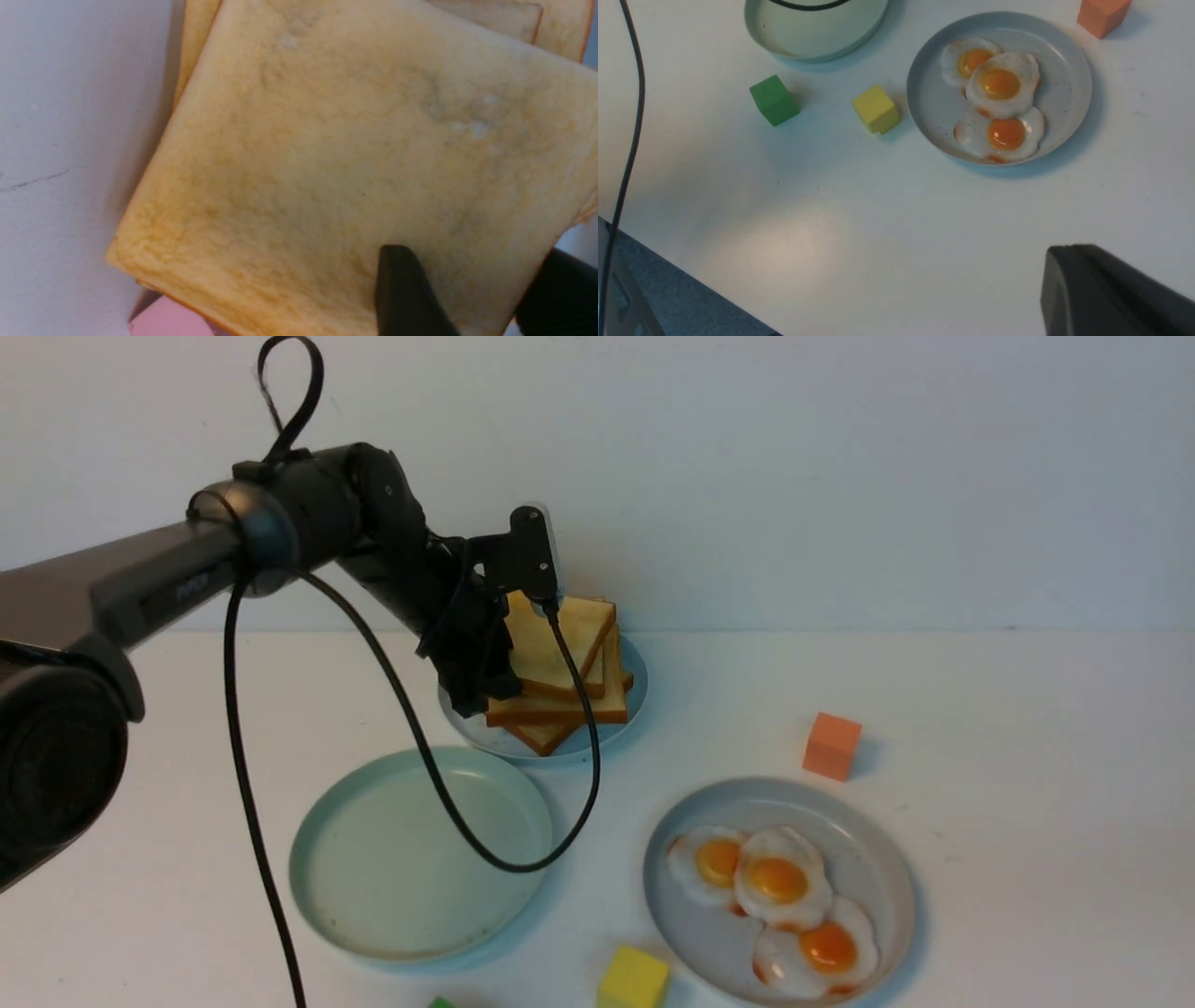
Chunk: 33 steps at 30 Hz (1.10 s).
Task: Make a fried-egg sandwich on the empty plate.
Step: Use the left arm to grab a slice of bread, then use the left arm to put a slice of bread into the empty plate in the middle
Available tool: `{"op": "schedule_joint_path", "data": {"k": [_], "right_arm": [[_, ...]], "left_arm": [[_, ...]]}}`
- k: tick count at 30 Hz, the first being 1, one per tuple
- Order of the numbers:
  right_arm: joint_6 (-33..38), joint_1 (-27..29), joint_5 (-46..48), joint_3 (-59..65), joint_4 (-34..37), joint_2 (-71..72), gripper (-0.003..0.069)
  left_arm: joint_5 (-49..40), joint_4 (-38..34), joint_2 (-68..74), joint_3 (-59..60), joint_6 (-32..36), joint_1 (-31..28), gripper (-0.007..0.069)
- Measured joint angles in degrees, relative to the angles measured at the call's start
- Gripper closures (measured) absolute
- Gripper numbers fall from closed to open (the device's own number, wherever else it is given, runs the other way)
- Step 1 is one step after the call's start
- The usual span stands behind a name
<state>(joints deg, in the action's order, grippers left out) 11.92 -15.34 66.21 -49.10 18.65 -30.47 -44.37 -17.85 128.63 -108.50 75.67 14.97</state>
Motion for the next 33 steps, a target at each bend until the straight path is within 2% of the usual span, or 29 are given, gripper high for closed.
{"op": "schedule_joint_path", "data": {"k": [1,2,6,8,19,22,27,28,33], "right_arm": [[0.00,0.00,0.00,0.00,0.00,0.00,0.0645],[0.00,0.00,0.00,0.00,0.00,0.00,0.0645],[0.00,0.00,-0.05,0.00,0.00,0.00,0.0641],[0.00,0.00,-0.05,0.00,0.00,0.00,0.0641],[-1.37,0.00,-0.05,0.00,0.64,0.00,0.0637],[-1.37,0.00,-0.05,0.00,0.89,-0.07,0.0637],[-1.37,0.00,-0.11,0.00,3.32,-0.08,0.0637],[-1.37,0.00,-0.11,0.00,3.32,-0.08,0.0637],[-1.32,0.00,-1.21,0.00,4.67,-0.19,0.0636]], "left_arm": [[0.03,0.00,0.00,0.00,0.05,0.00,0.0324],[-0.13,-0.17,0.00,-0.05,0.07,0.00,0.0389],[-0.42,-0.41,0.00,-0.11,0.06,0.00,0.0562],[-0.42,-0.41,0.00,-0.11,0.06,0.00,0.0589],[-3.19,-2.05,-8.13,0.07,-0.86,0.00,0.0588],[-4.07,-2.96,-13.04,0.07,-6.11,0.00,0.0588],[-10.41,0.45,-23.12,4.58,-22.48,0.47,0.0588],[-10.47,0.77,-23.57,4.58,-22.48,0.54,0.0588],[-4.88,12.55,-34.57,24.21,-38.46,4.83,0.0588]]}}
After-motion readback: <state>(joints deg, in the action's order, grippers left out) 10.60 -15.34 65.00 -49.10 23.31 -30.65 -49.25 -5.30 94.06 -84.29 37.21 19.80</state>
